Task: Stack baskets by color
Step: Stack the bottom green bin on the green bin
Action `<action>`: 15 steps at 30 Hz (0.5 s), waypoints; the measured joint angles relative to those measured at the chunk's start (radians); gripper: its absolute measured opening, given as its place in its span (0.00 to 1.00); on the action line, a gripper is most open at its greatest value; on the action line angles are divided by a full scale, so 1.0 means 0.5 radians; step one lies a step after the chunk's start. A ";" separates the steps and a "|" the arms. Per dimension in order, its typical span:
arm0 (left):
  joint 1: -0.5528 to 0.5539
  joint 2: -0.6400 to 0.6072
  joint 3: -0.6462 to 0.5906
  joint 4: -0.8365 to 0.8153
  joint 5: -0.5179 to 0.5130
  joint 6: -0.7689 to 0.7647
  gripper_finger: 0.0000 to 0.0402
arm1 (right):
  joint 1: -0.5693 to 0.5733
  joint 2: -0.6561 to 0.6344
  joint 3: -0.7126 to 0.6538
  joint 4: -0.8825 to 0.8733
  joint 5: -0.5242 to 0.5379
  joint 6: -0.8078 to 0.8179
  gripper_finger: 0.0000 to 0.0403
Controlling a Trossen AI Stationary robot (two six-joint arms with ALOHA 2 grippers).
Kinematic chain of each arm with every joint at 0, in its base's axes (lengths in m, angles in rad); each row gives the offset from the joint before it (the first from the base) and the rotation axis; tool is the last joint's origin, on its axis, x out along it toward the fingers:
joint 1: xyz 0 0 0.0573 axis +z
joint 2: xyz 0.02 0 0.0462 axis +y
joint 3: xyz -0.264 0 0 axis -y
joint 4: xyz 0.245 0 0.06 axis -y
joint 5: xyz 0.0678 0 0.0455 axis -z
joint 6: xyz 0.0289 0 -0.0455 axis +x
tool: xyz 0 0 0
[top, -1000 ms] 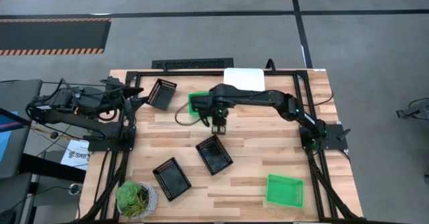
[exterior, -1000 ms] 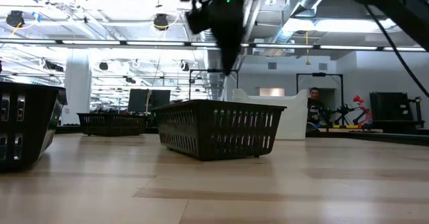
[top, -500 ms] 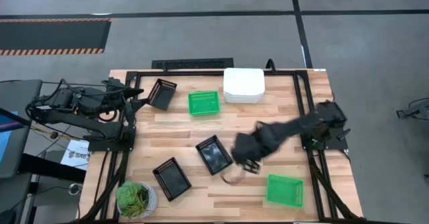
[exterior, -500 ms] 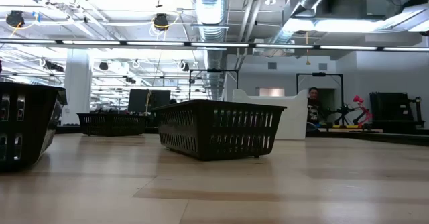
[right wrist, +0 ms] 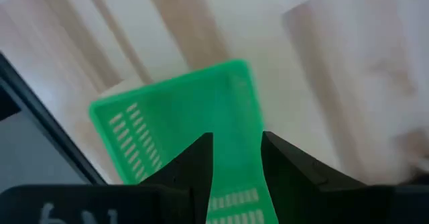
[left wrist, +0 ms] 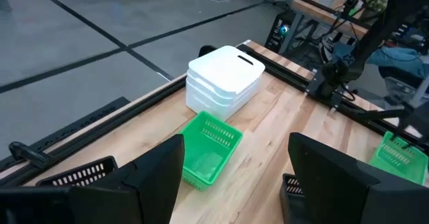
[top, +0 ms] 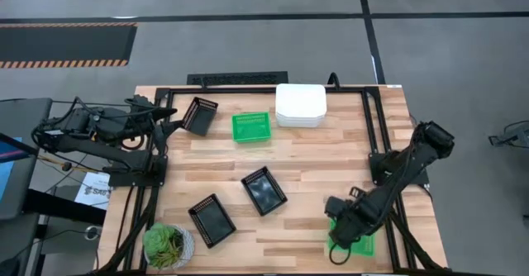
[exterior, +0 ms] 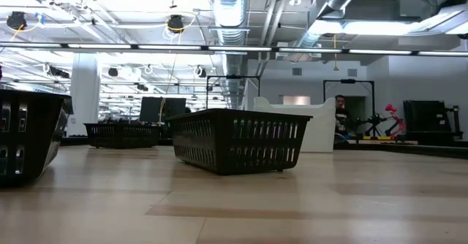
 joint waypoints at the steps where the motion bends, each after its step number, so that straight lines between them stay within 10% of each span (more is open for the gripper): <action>1: 0.000 0.000 0.000 0.000 -0.015 0.001 0.64 | 0.017 -0.002 -0.046 0.059 -0.014 0.017 0.37; 15: 0.001 0.004 0.000 -0.009 -0.029 0.001 0.64 | 0.044 0.005 -0.547 0.494 -0.188 -0.005 0.37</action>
